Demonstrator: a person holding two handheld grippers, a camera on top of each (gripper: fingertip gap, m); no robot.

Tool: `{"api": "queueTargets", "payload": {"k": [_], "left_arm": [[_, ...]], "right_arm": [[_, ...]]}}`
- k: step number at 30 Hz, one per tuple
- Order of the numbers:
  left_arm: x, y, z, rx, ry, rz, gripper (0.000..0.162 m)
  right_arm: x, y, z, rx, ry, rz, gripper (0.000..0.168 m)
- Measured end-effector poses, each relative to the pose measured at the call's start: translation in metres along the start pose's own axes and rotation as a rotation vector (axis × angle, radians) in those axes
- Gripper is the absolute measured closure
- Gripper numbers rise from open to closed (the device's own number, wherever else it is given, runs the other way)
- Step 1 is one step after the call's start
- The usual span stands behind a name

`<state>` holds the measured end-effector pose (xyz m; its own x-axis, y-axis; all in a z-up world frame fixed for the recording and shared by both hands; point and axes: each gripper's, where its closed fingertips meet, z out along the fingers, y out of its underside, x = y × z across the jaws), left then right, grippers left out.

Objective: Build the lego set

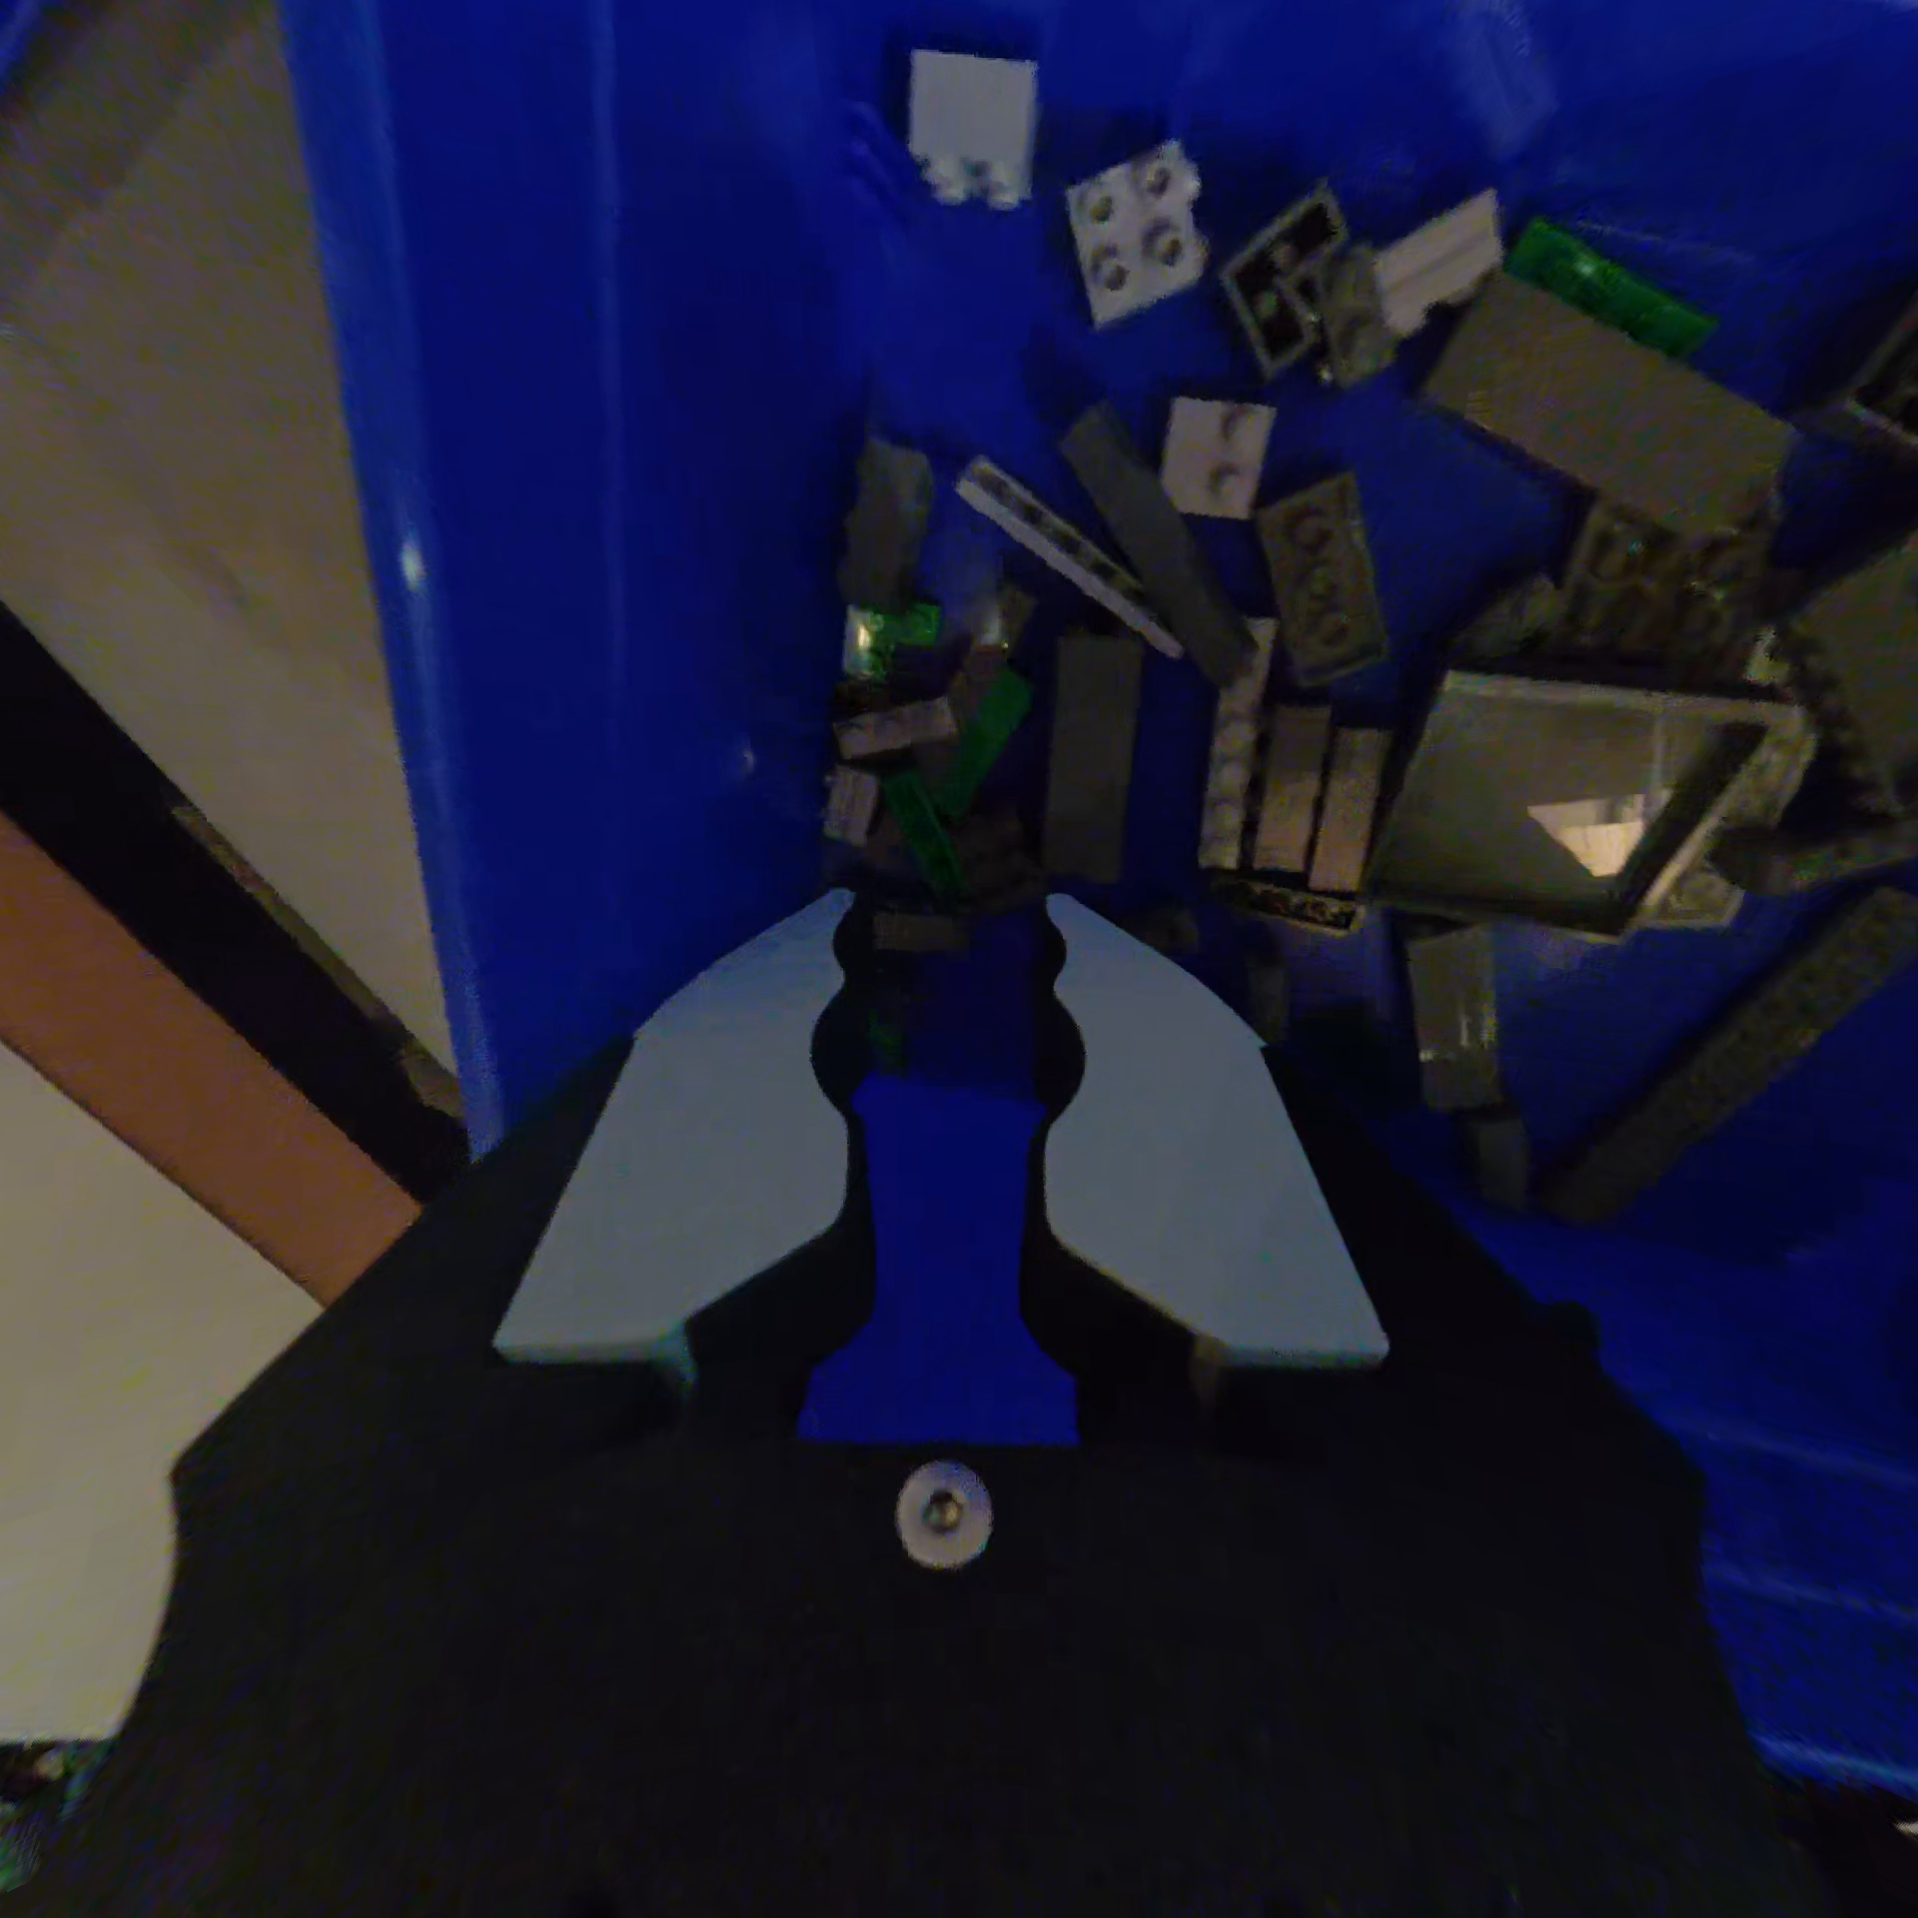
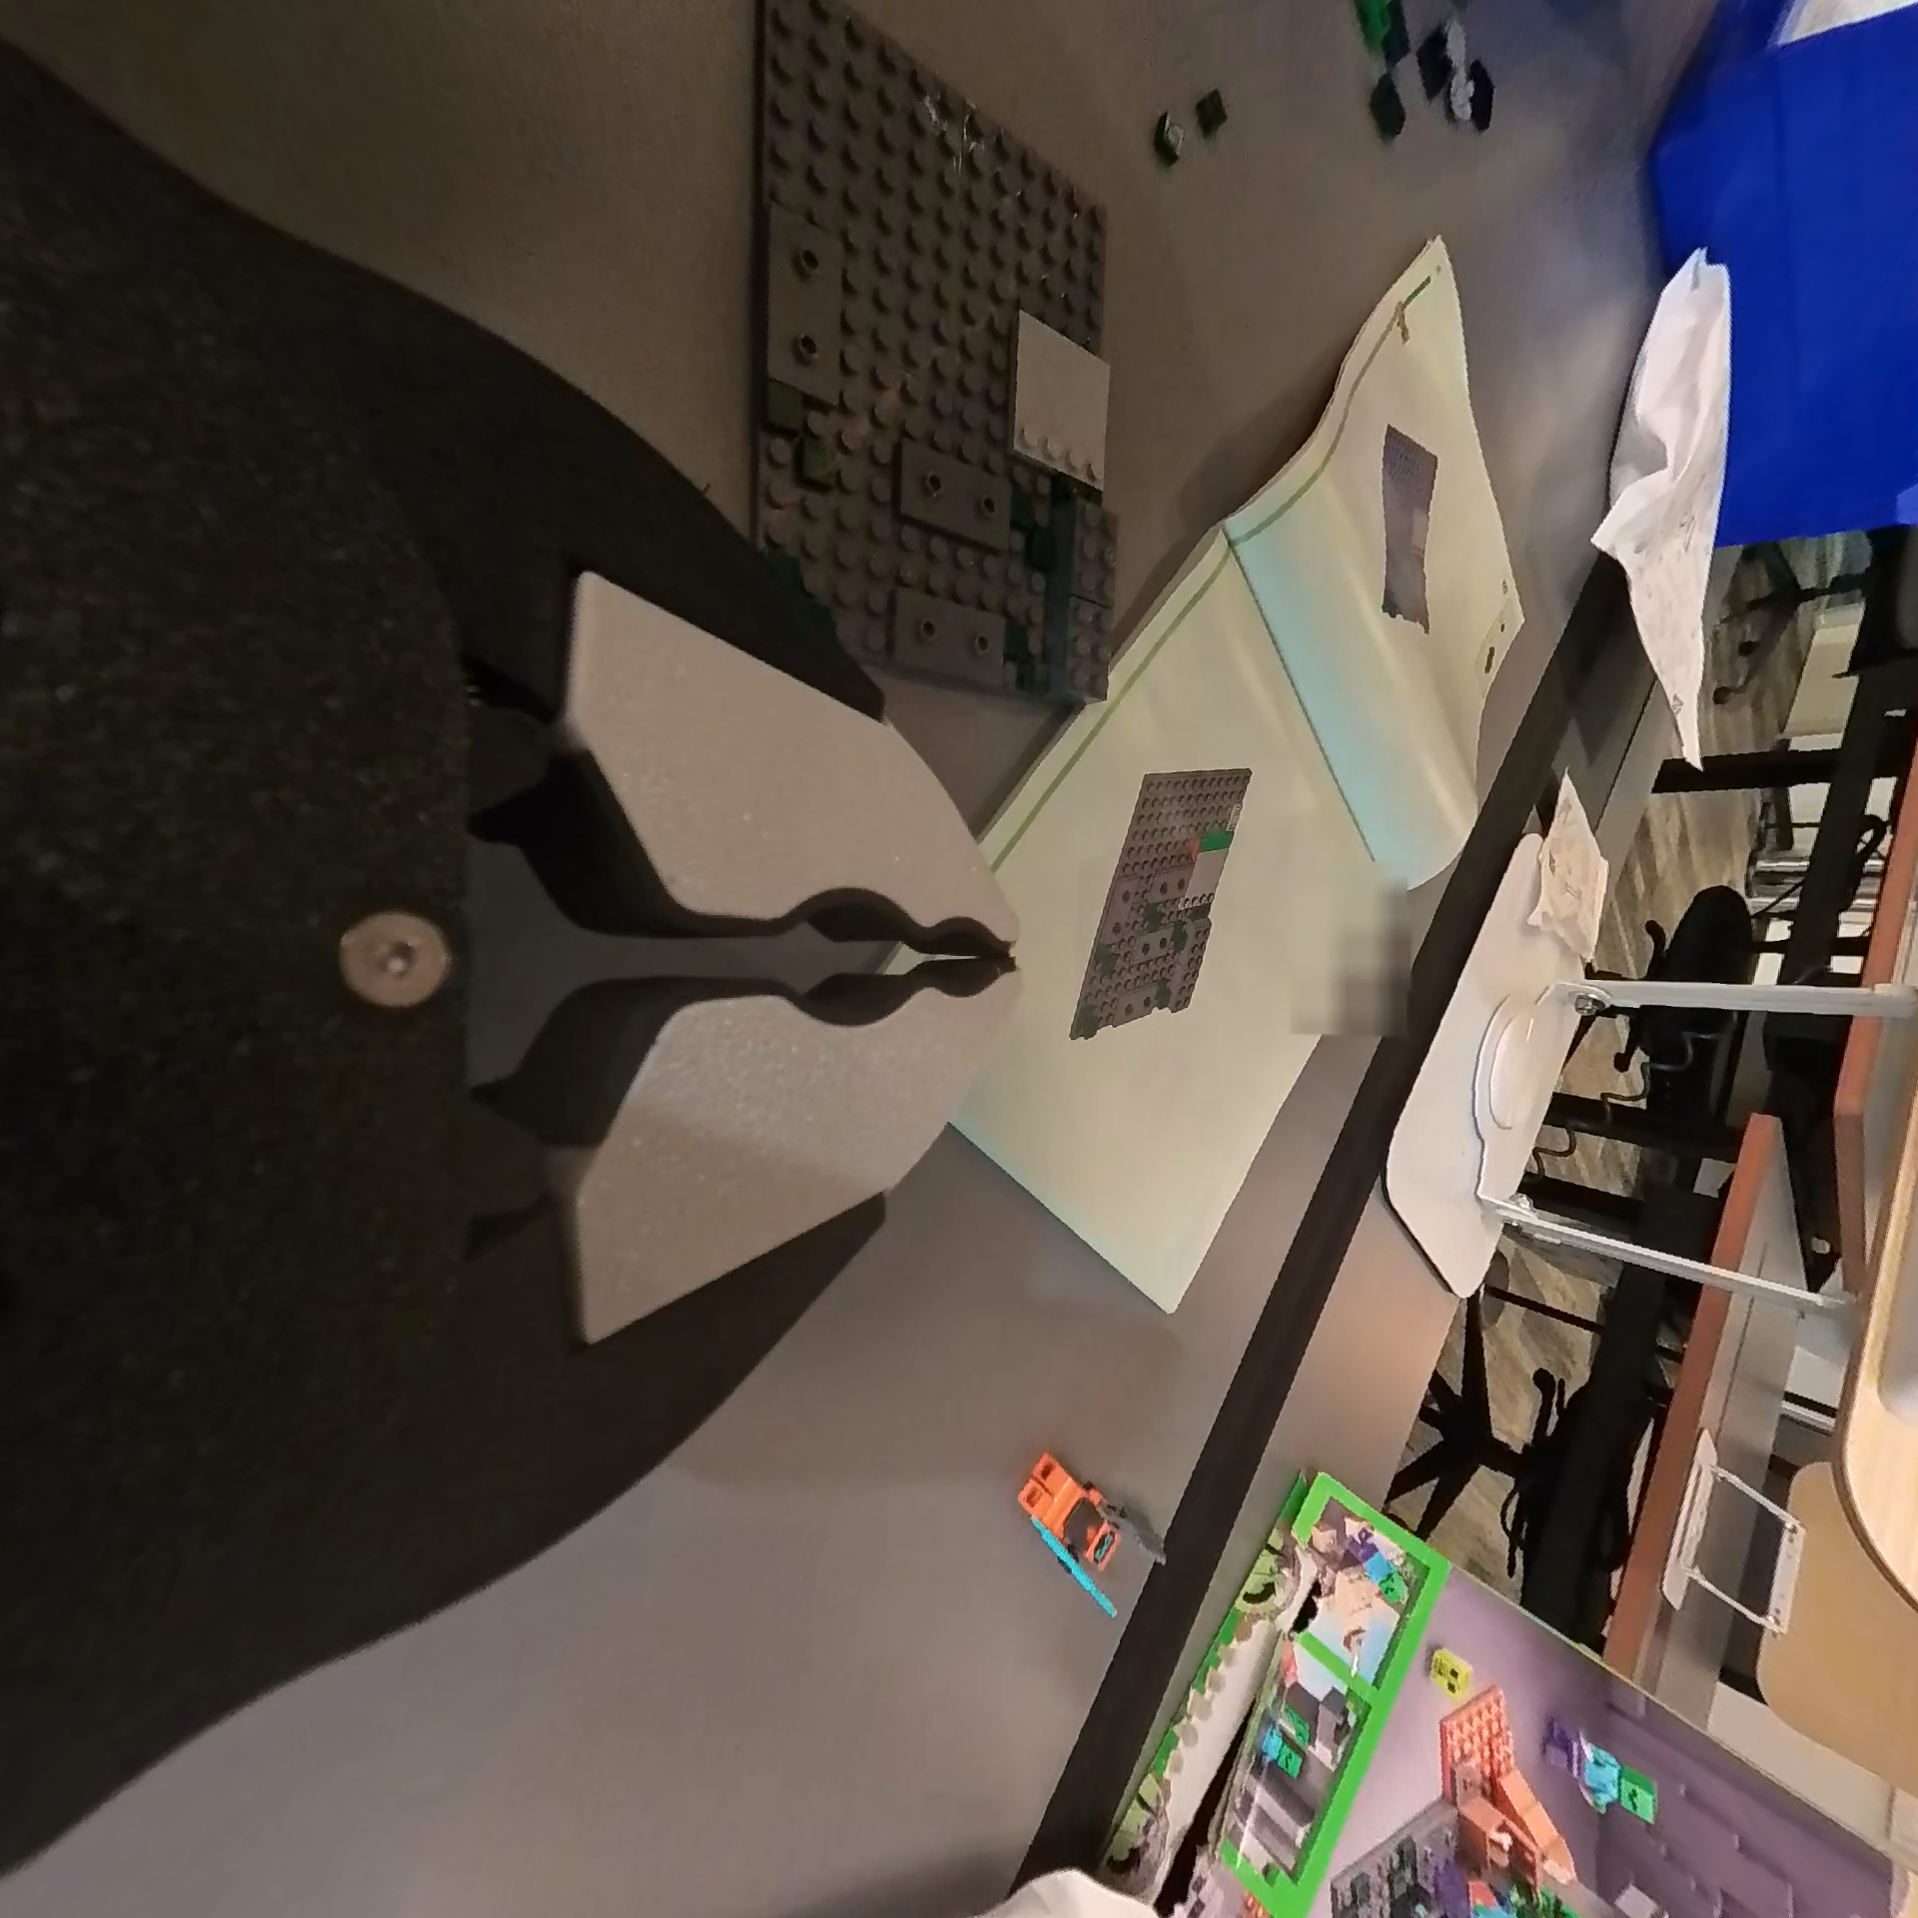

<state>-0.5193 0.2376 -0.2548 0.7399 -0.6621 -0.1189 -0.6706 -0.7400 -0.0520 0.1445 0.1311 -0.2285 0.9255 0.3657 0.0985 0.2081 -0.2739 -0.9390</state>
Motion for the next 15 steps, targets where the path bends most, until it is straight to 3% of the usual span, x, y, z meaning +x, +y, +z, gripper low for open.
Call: {"api": "queueTargets", "payload": {"k": [1,11,15], "left_arm": [[-0.001,-0.001,0.003,-0.014,-0.003,-0.013,0.132],[0.004,0.0,0.024,-0.086,0.027,-0.112,0.133],[0.008,-0.004,0.025,-0.064,0.068,-0.13,0.14]], "right_arm": [[0.0,0.0,0.0,0.0,0.0,0.001,0.168],[0.001,0.0,-0.001,0.004,-0.006,0.004,0.168],[0.001,-0.001,-0.002,0.008,-0.006,0.005,0.168]]}}
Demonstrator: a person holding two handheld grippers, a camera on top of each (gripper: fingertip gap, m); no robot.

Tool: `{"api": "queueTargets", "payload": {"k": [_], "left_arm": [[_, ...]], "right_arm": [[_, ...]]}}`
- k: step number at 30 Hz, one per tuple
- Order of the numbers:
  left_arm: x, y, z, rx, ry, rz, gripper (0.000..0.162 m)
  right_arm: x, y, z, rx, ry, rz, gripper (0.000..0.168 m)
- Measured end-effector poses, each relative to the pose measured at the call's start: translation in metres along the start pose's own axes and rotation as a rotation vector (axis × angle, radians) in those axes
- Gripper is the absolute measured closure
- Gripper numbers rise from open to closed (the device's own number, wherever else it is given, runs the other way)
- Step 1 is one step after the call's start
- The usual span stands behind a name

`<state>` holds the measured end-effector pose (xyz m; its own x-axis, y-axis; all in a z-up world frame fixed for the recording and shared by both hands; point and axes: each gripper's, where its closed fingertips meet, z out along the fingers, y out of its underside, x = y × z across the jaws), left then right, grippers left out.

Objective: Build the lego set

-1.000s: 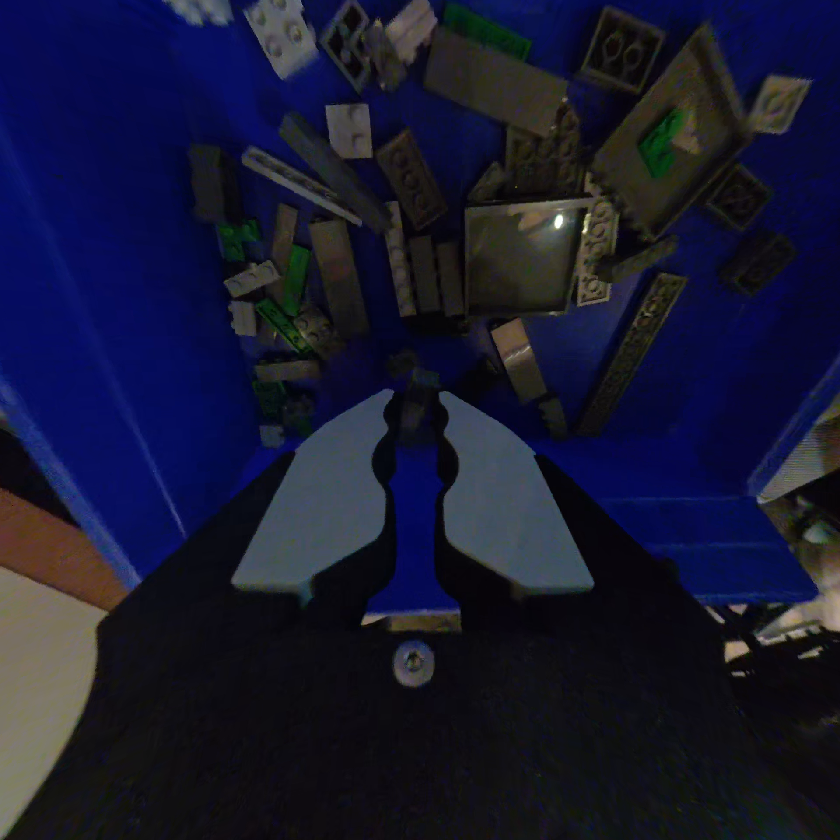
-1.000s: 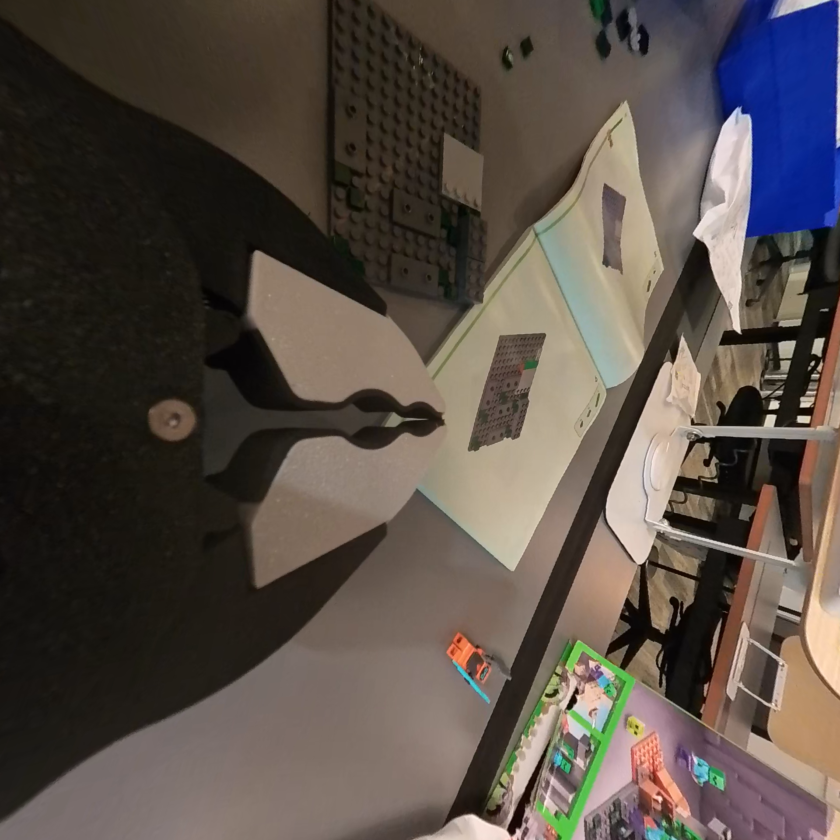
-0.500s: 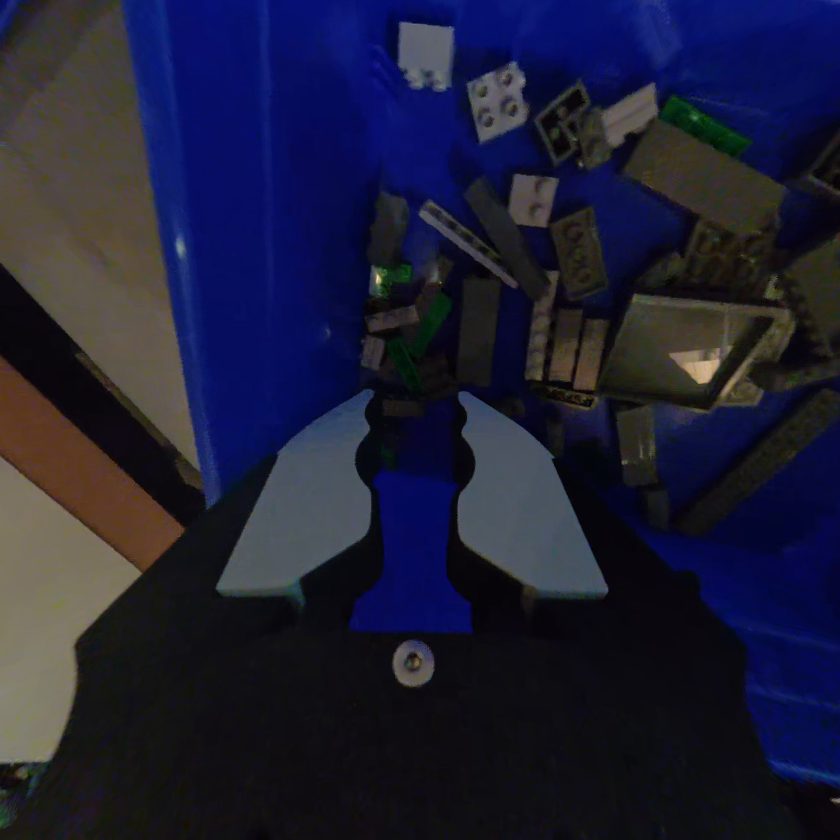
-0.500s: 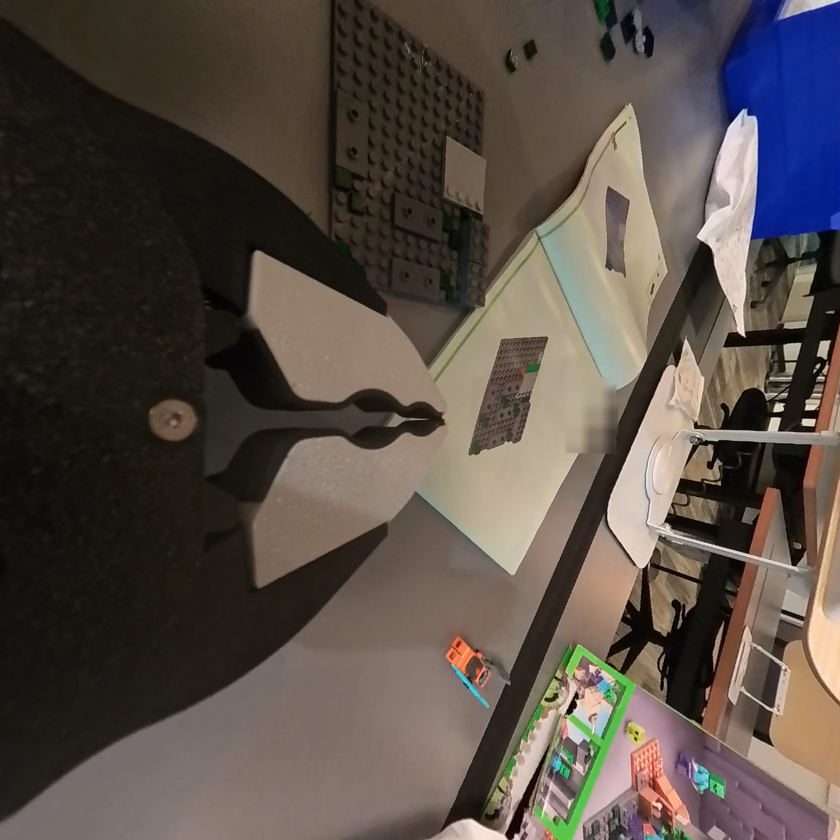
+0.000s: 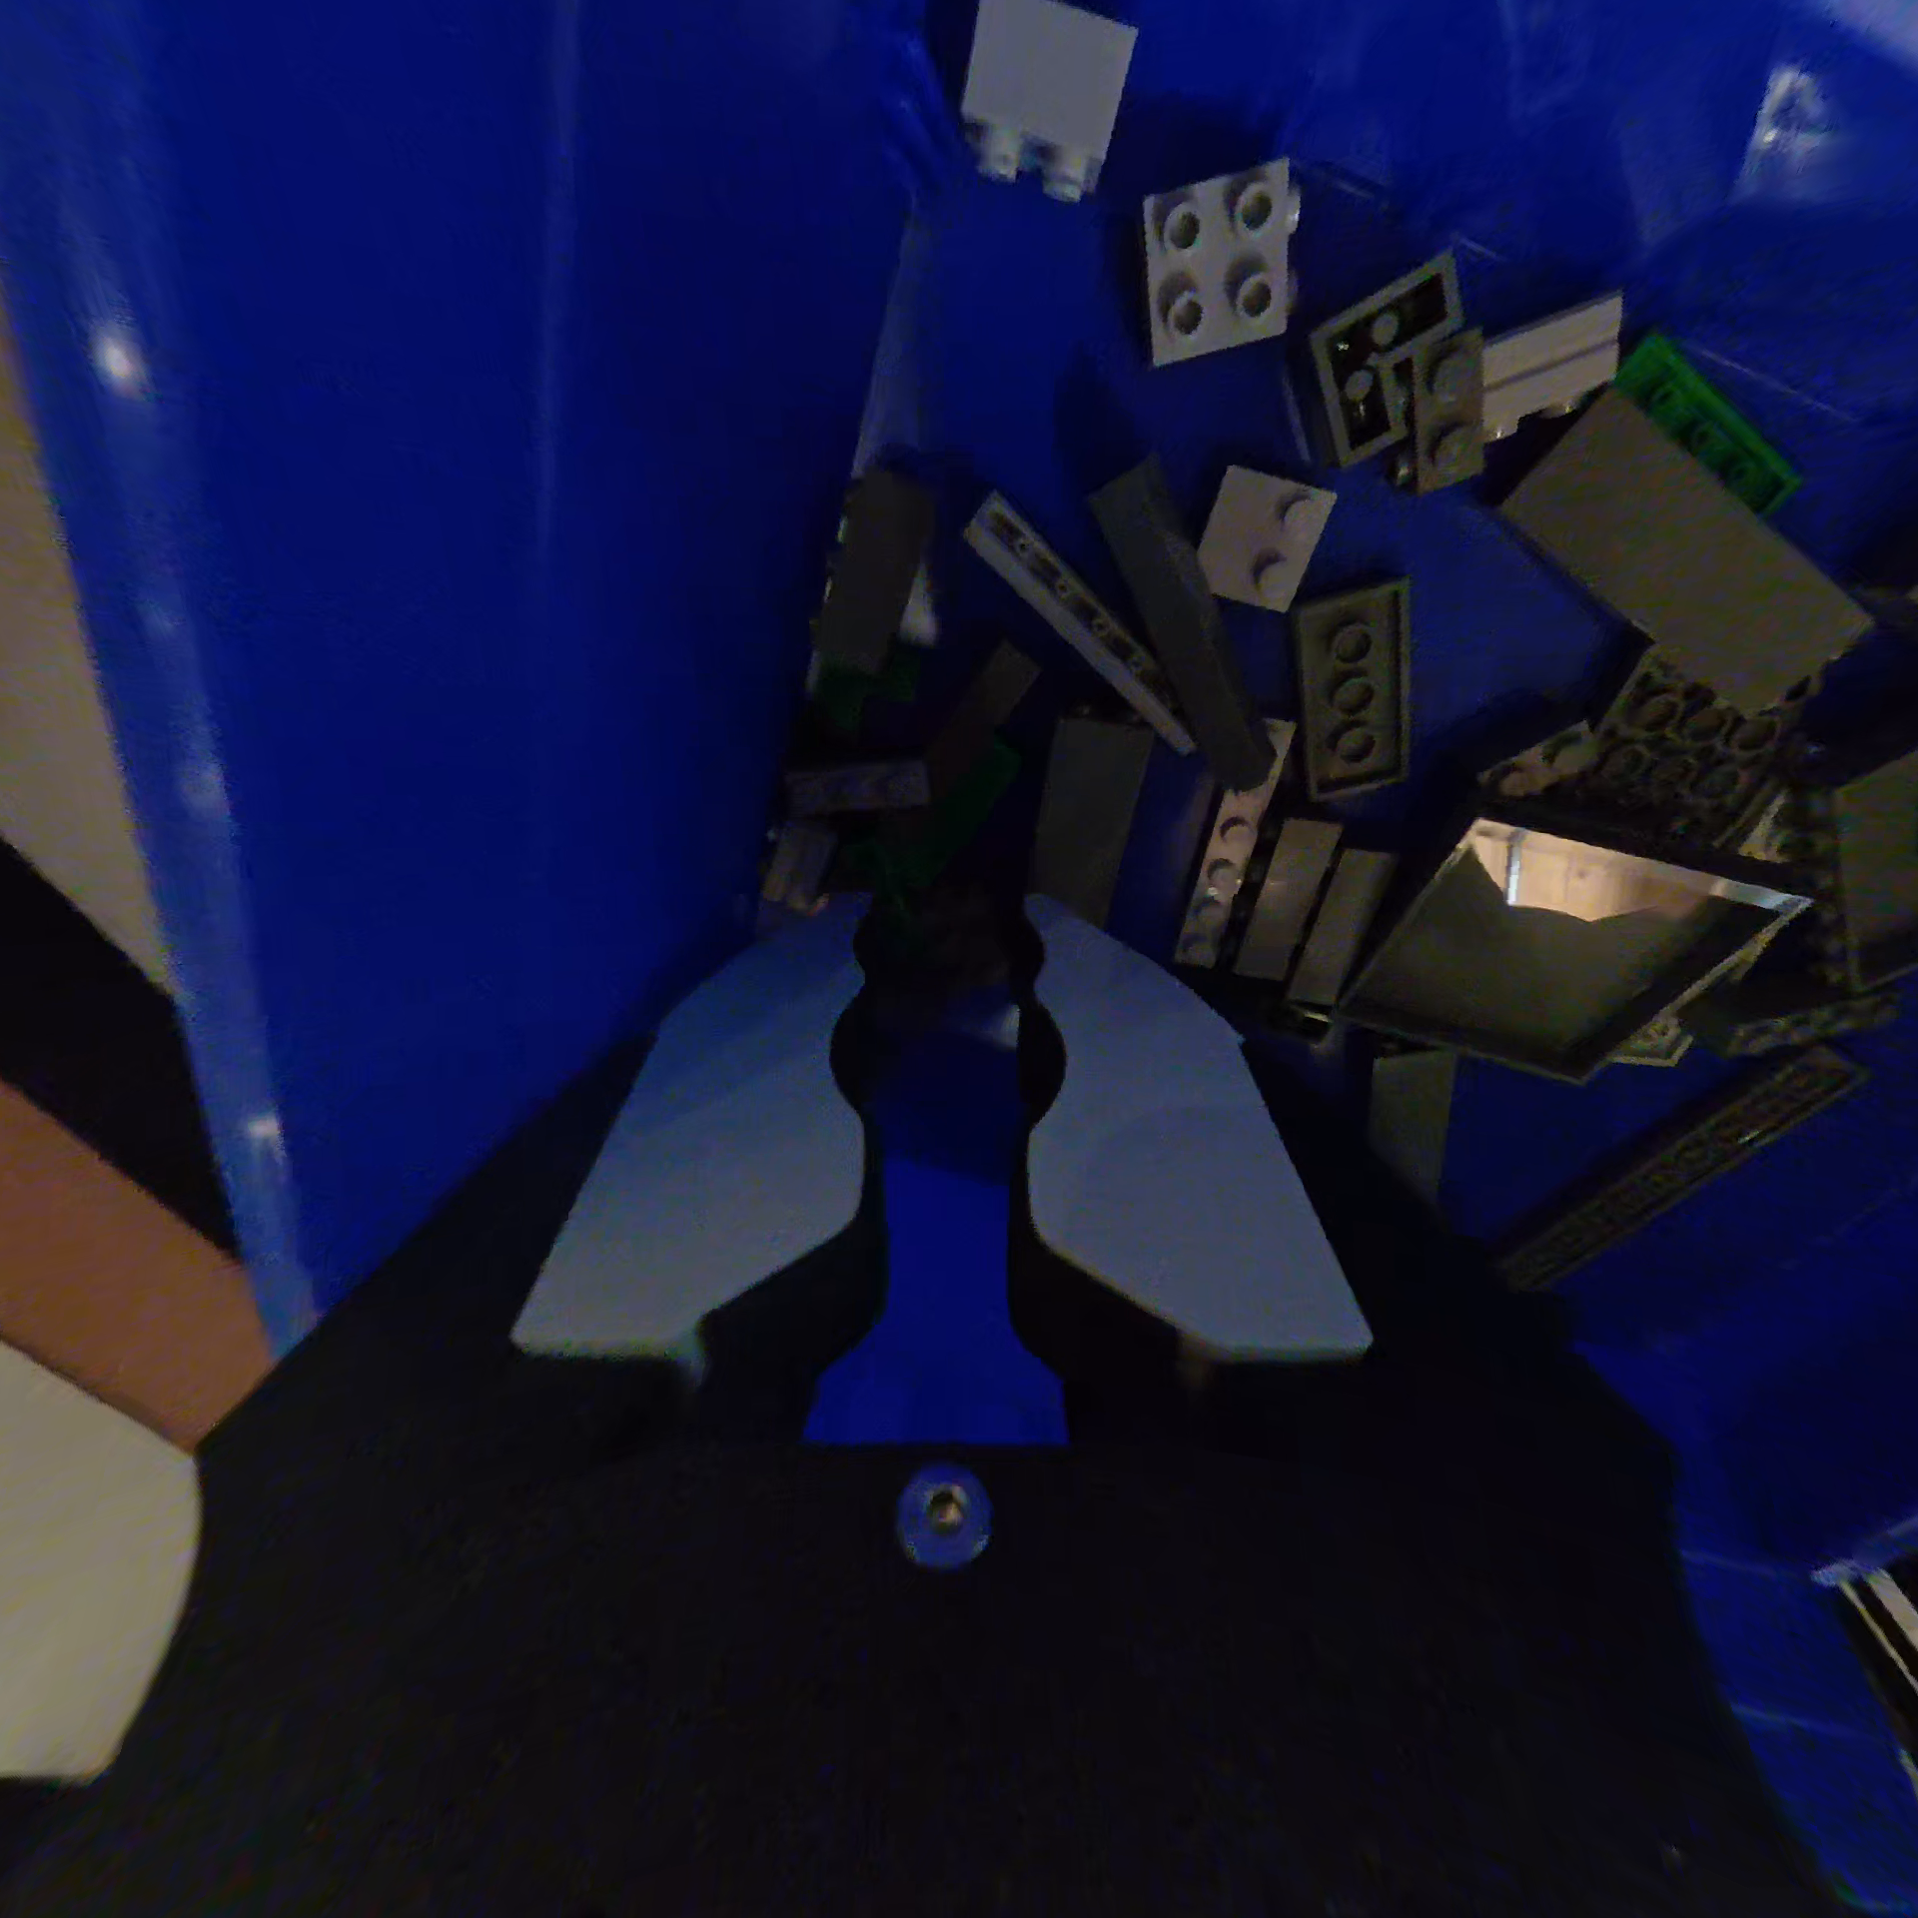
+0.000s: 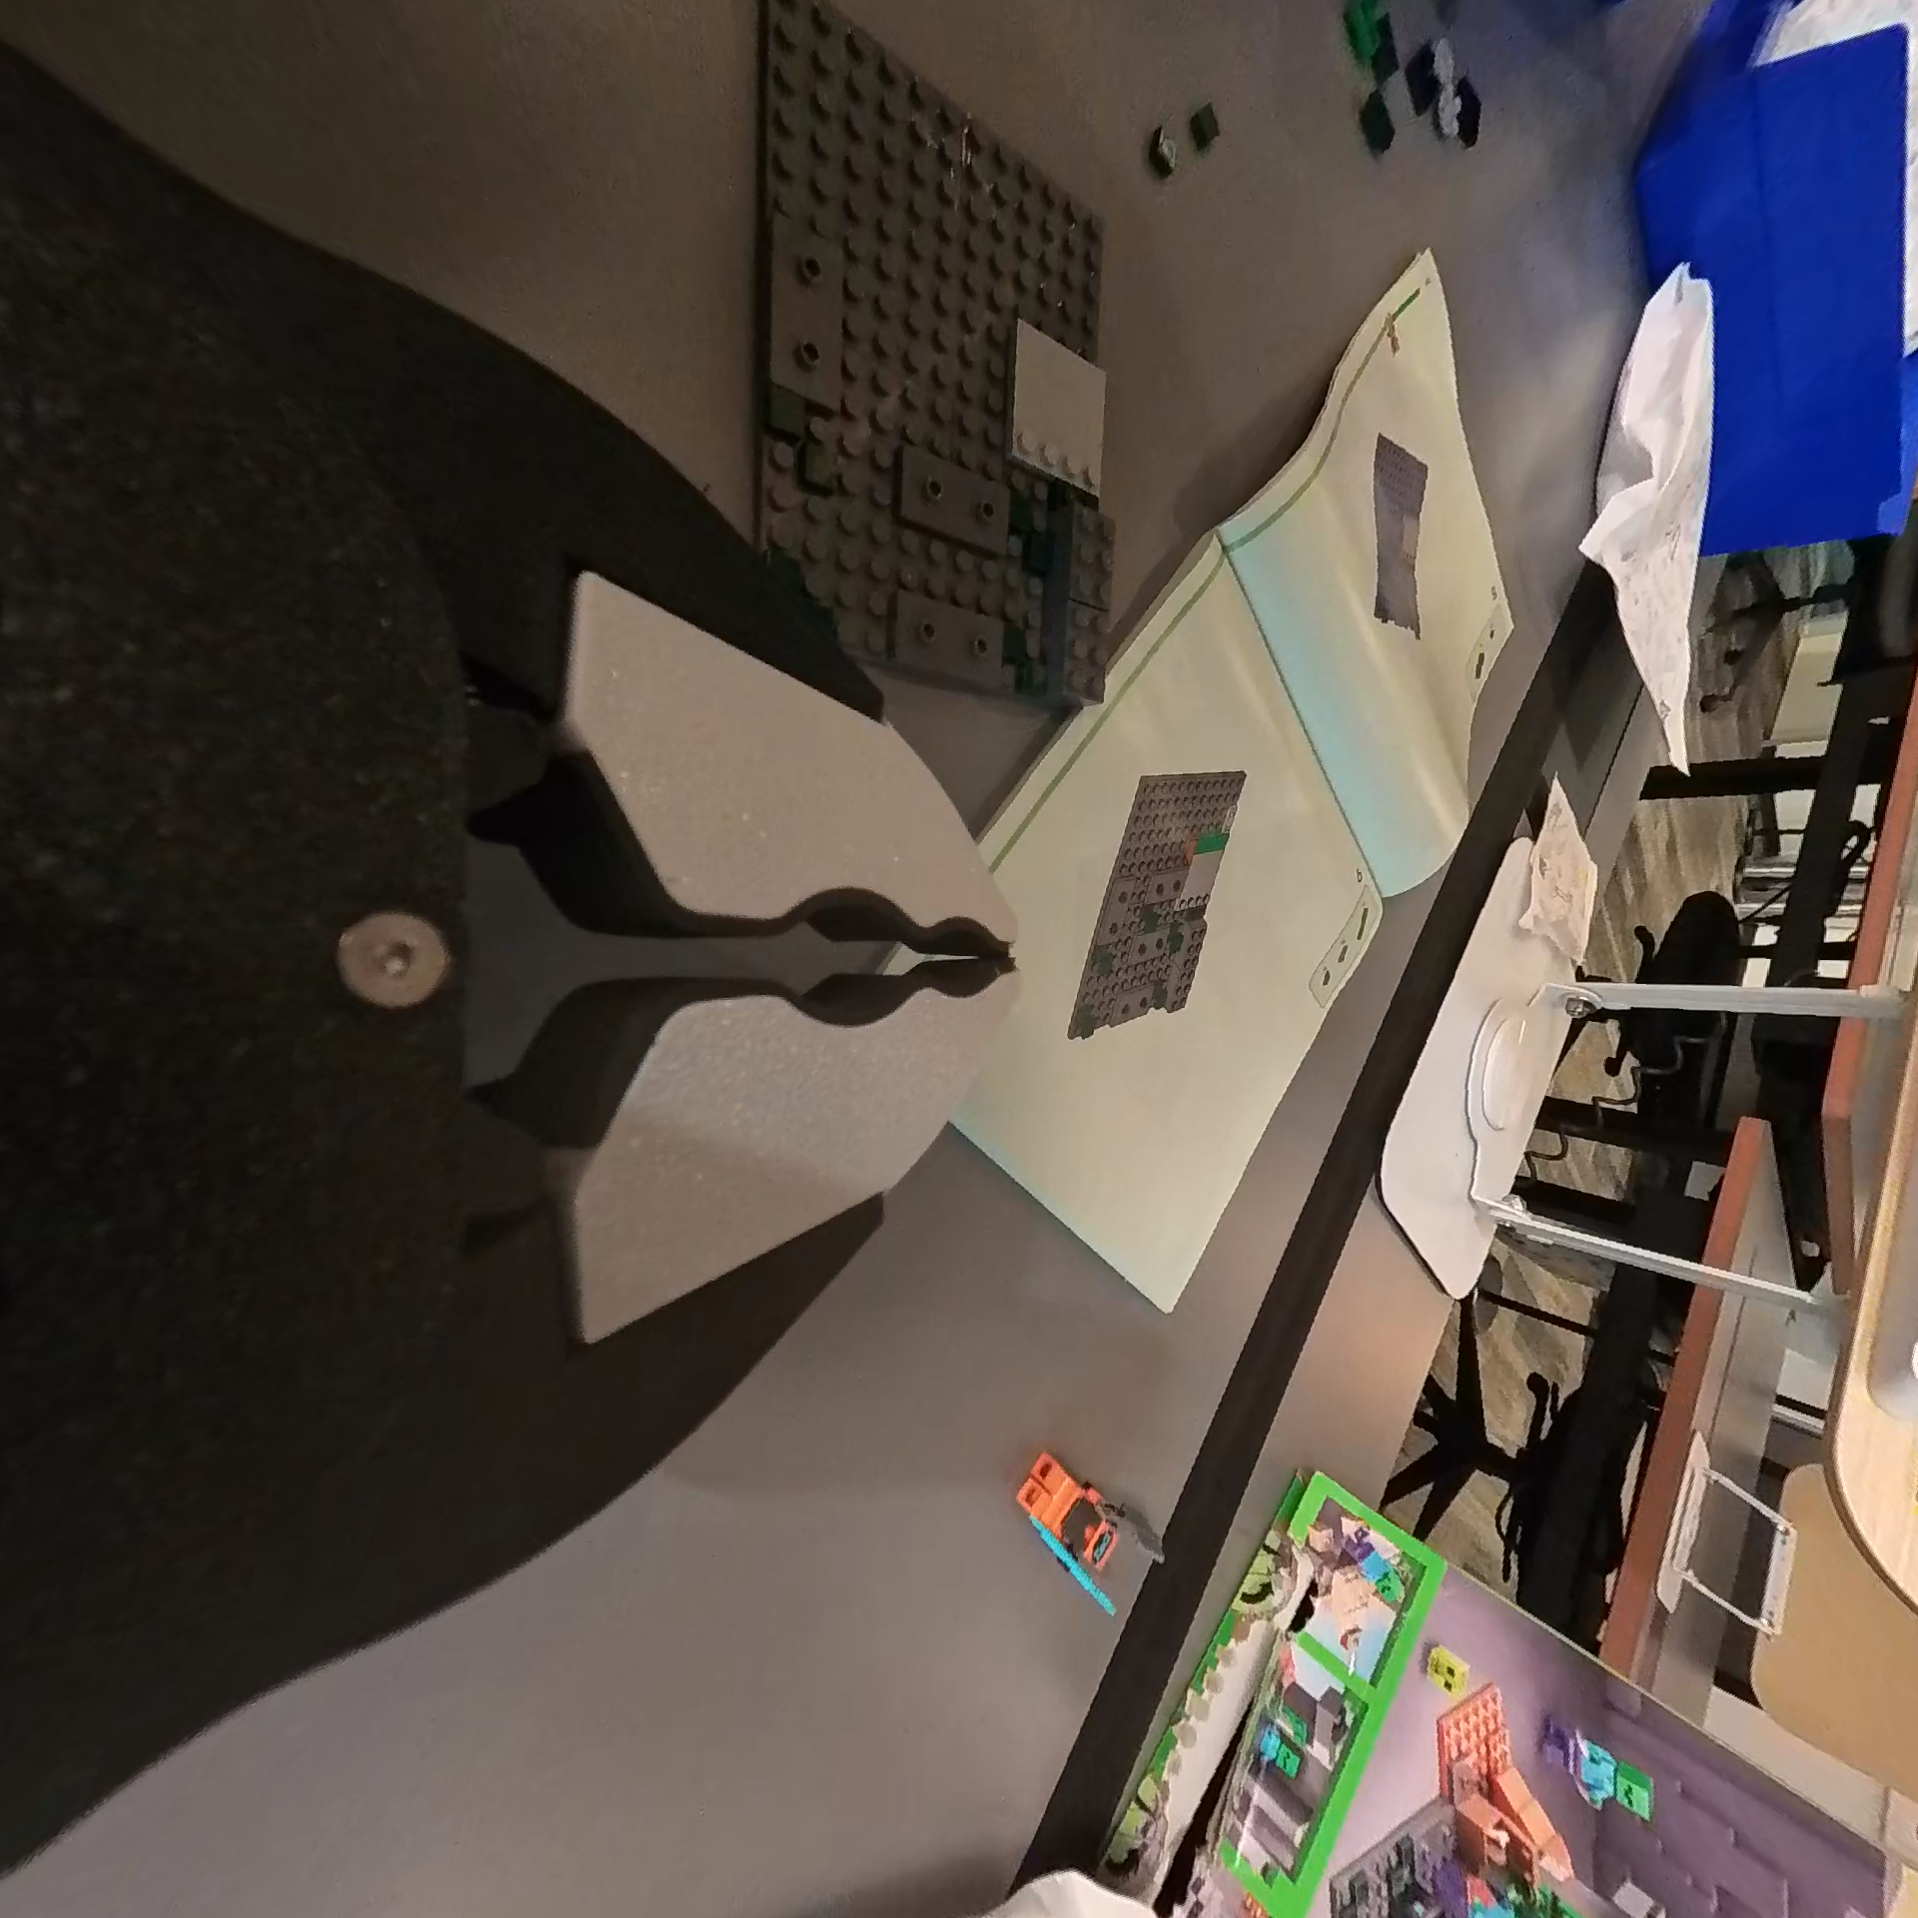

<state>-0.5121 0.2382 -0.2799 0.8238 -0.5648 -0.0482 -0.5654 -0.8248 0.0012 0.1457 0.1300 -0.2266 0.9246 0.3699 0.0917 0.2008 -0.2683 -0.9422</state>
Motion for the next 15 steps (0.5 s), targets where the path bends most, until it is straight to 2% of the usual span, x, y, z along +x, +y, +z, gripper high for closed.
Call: {"api": "queueTargets", "payload": {"k": [5,11,15], "left_arm": [[0.012,-0.004,0.001,0.037,0.097,-0.009,0.162],[0.045,0.0,-0.002,0.036,0.205,0.095,0.162],[0.048,-0.012,-0.02,0.125,0.168,0.132,0.158]], "right_arm": [[0.0,-0.001,-0.001,0.005,0.0,-0.002,0.168],[-0.001,-0.003,-0.002,0.011,-0.002,-0.004,0.168],[0.0,-0.004,-0.003,0.015,-0.003,-0.002,0.168]]}}
